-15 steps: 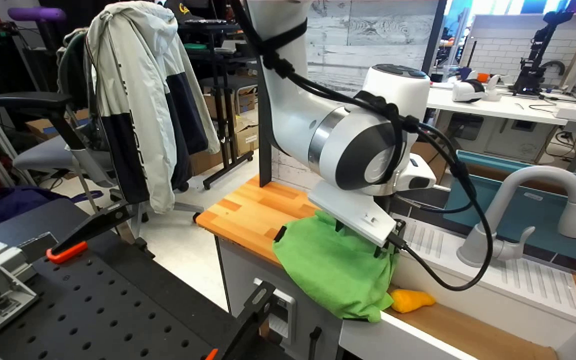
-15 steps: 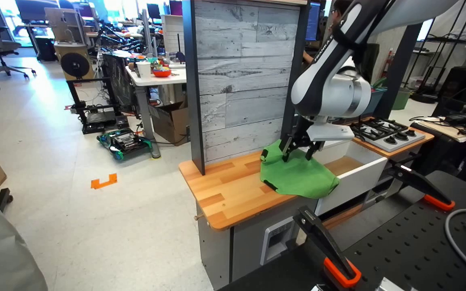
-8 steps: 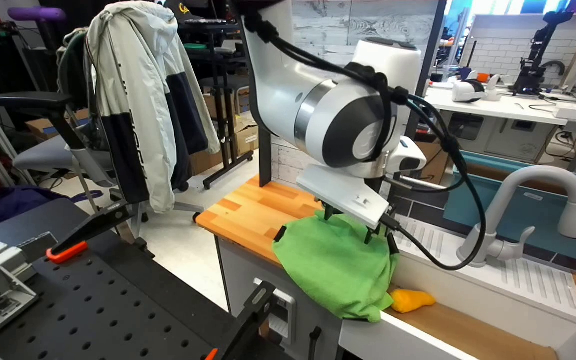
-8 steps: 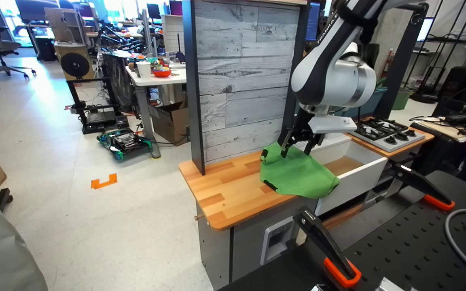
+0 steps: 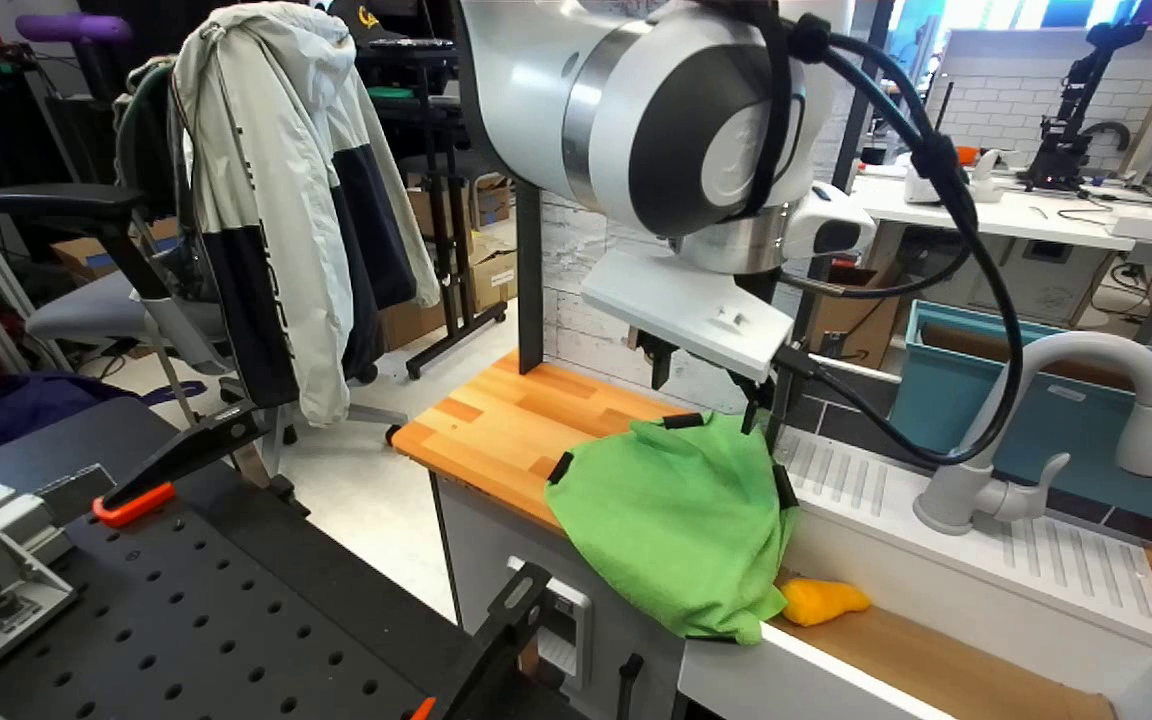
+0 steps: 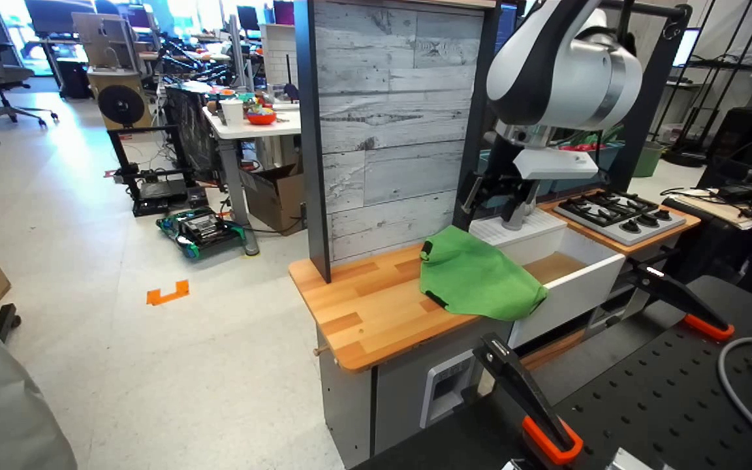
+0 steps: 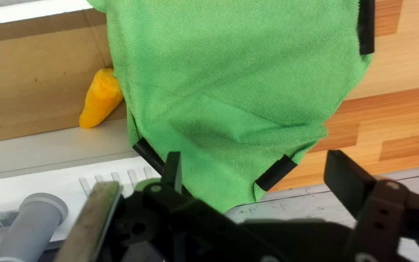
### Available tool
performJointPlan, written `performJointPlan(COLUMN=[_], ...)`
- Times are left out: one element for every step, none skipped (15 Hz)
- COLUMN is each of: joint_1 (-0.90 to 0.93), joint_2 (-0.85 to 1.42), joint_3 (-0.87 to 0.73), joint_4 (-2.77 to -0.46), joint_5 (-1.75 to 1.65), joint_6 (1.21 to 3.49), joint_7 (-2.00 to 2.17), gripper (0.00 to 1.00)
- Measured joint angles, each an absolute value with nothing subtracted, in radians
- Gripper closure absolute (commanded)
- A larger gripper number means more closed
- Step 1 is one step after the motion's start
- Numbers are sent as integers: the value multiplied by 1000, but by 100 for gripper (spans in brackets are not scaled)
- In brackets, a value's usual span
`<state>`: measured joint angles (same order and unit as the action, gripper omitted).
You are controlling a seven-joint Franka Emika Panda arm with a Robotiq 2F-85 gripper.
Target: Push the green towel to the right.
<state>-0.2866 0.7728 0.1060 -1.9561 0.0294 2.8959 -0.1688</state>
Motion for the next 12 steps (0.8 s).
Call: performJointPlan(joint_1=[-287, -287, -287, -287, -287, -287, -287, -287, -287, -287, -287, -287], joint_2=[757, 750, 746, 746, 746, 746, 746, 746, 746, 746, 746, 746], joint_3=[106, 106, 106, 106, 106, 106, 106, 106, 106, 106, 106, 106], joint_4=[-1970, -1978, -1983, -1986, -1988, -1988, -1988, -1988, -1988, -1988, -1989, -1989], joint_5=[29, 29, 29, 29, 29, 29, 29, 29, 29, 29, 29, 29], joint_6=[2896, 2896, 2896, 2896, 2896, 2896, 2896, 2896, 2896, 2896, 2896, 2896], joint_7=[-169, -169, -169, -169, -169, -170, -170, -170, -170, -170, -170, -170], gripper=[0, 0, 0, 0, 0, 0, 0, 0, 0, 0, 0, 0])
